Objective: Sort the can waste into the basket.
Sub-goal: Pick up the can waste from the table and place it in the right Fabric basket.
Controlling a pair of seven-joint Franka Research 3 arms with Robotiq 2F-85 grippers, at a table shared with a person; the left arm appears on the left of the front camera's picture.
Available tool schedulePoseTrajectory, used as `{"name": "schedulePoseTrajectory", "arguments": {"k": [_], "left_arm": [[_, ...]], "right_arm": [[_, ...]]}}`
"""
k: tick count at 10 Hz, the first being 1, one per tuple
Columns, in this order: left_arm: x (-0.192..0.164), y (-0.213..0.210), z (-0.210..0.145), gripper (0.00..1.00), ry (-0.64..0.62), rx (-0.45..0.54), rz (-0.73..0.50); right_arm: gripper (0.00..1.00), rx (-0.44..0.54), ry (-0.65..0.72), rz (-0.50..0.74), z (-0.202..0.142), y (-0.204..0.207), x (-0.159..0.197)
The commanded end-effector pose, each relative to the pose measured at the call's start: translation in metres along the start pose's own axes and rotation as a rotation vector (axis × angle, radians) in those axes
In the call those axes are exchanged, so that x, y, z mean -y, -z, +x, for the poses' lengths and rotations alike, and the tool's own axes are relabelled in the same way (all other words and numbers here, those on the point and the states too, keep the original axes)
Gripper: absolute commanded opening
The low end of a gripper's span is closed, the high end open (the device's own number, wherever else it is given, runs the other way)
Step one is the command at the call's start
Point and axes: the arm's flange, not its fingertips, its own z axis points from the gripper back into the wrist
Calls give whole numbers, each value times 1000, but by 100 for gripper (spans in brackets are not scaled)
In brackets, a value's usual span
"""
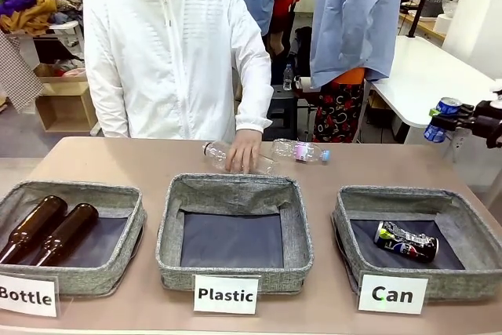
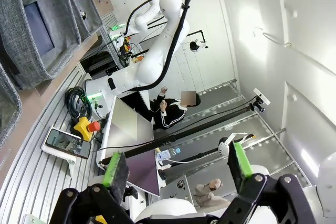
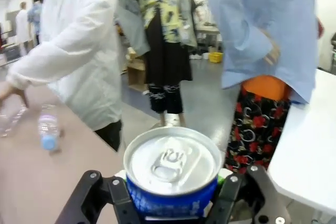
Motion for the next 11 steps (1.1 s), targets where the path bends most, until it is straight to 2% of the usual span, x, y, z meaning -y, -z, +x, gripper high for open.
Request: {"name": "schedulePoseTrajectory", "arguments": {"k": [1, 4, 6, 7, 9, 11], "left_arm": [[2, 0, -1, 100, 25, -4, -10], [2, 0, -1, 100, 25, -4, -10], [2, 0, -1, 100, 25, -4, -10], [2, 0, -1, 100, 25, -4, -10], [2, 0, -1, 100, 25, -4, -10], [2, 0, -1, 100, 25, -4, -10]], "right_arm": [[0, -74, -8, 153, 45, -23, -43], [0, -298, -41, 381, 84, -34, -115], [0, -503, -136, 557, 97, -42, -184], [0, -570, -153, 651, 102, -48, -213], [0, -680, -170, 741, 104, -63, -257], [0, -709, -194, 750, 98, -68, -263]]}}
